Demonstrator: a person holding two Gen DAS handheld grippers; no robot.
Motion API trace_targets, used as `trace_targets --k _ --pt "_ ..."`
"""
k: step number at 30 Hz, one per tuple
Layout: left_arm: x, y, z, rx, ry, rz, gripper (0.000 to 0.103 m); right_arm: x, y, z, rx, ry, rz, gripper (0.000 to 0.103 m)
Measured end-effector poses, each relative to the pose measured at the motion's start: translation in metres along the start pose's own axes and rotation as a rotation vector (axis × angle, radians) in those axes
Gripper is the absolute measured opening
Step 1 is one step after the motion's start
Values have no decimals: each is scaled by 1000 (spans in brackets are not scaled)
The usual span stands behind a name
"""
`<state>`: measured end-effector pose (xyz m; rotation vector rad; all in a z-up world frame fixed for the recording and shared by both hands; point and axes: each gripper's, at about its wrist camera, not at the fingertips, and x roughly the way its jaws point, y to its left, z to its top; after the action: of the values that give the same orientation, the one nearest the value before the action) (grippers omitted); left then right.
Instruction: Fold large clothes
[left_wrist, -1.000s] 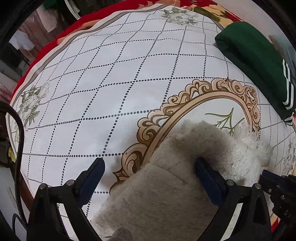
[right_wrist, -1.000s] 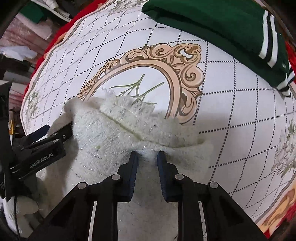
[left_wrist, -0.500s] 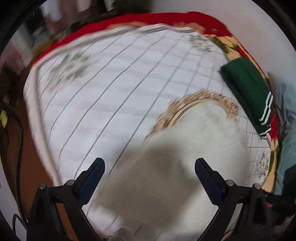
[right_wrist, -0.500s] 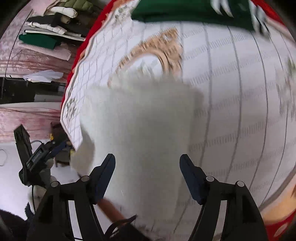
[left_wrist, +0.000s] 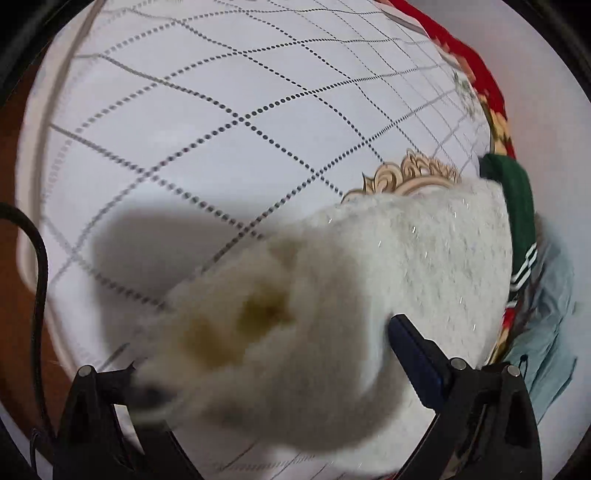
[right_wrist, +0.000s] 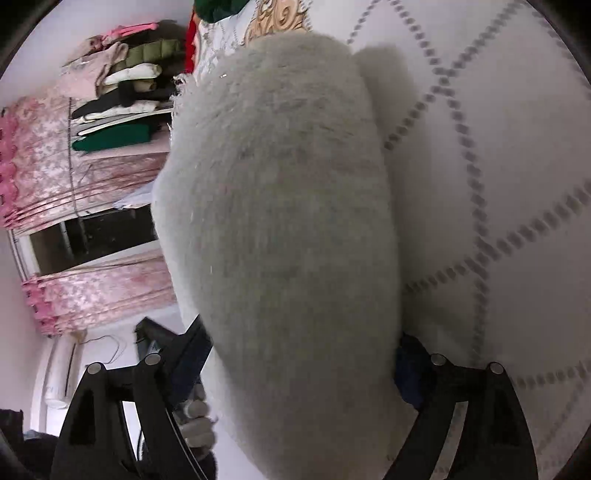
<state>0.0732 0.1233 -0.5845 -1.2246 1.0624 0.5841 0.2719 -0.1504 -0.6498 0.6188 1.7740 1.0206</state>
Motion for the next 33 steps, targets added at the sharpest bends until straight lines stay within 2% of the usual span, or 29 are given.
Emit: trace_targets --k 4,6,9,11,13,15,16,17,18,19,20,21,22,24,26,29,33 --pt "-1 -7 8 28 -46 -14 98 16 13 6 -31 10 -21 88" --pt "-1 -12 11 45 -57 -14 98 22 21 6 -31 -7 -16 68" --pt "-1 -13 13 60 -64 -19 98 21 32 3 -8 -29 49 56" --pt "1 -13 14 70 -63 -23 98 11 38 -6 -4 -29 90 56" --pt "3 -15 15 90 -61 -18 98 12 36 -13 -22 -2 54 57" --pt "4 -16 14 105 -62 -21 98 18 27 -15 -18 17 -13 78" --pt "4 -18 13 113 -64 -27 97 24 24 -14 -13 20 -28 82" --pt "4 -21 13 124 -73 -36 92 31 20 -12 -12 23 -16 85" --pt "4 -23 12 136 -78 -51 74 37 19 -10 -16 29 0 86" --pt "5 -25 12 145 -80 -50 64 44 22 -8 -21 33 4 87" --pt "4 -27 11 159 -92 -51 59 50 27 -5 -35 37 -5 87" --pt "3 -29 11 177 -102 -55 48 56 33 -4 -51 34 -23 87" --pt "1 -32 12 195 -117 -48 41 60 37 -5 -61 28 -31 86" --pt "-5 -36 17 206 -138 -48 35 61 41 -4 -53 16 -4 69" --pt "-10 -37 21 201 -136 -60 30 56 44 -6 -49 -1 21 63" --pt "-18 -47 20 233 -146 -53 26 52 56 -11 -60 -20 36 58" --pt "-40 -59 18 243 -164 -80 25 39 65 -26 -71 -45 69 56"
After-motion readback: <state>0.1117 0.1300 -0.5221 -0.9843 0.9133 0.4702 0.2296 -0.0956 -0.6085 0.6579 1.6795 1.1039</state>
